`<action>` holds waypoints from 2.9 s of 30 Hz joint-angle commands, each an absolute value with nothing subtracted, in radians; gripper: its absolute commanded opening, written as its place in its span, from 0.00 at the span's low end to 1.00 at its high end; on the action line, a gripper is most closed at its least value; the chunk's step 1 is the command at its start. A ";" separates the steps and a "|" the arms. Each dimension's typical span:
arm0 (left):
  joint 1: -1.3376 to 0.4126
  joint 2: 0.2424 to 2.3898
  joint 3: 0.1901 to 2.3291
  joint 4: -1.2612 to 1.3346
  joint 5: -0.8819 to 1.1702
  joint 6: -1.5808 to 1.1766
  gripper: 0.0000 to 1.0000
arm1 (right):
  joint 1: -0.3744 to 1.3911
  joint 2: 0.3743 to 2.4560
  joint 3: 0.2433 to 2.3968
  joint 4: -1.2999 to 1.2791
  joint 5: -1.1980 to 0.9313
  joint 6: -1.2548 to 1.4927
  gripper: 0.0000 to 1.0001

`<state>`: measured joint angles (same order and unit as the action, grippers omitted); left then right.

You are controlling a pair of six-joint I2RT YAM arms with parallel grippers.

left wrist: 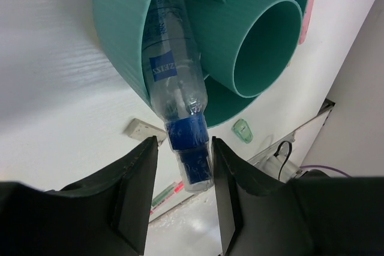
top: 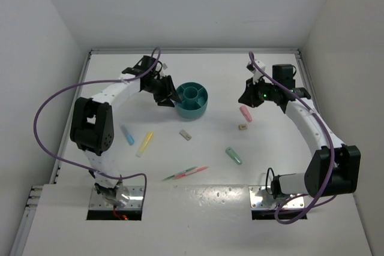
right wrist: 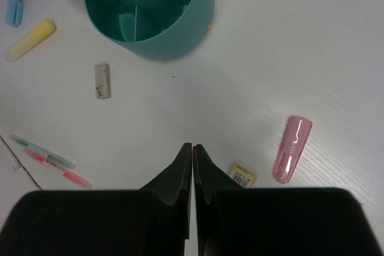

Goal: Sort the stationery into containers
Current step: Place the stationery in the storage box, then pick up the stationery from the center of the board.

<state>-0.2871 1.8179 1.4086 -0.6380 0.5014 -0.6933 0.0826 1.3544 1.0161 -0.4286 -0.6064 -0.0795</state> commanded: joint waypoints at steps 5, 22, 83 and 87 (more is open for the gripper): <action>-0.296 1.810 1.484 -0.641 0.517 -0.677 0.59 | 0.086 1.327 1.049 -0.414 -0.634 -0.092 0.03; -0.520 1.329 1.188 -0.517 -0.435 -0.569 0.22 | 0.086 1.345 1.049 -0.480 -0.715 -0.247 0.01; -0.417 1.034 0.750 -0.354 -0.316 -0.568 0.71 | 0.149 1.834 1.345 -0.493 -0.320 -0.239 0.04; -0.417 1.043 0.750 -0.354 -0.325 -0.568 0.69 | 0.140 1.744 1.373 -0.295 -0.585 -0.181 0.00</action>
<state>-0.4282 1.0561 0.7540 -0.3862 -0.3126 -0.5797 0.1455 1.8771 1.2881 -0.4767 -0.3336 -0.2108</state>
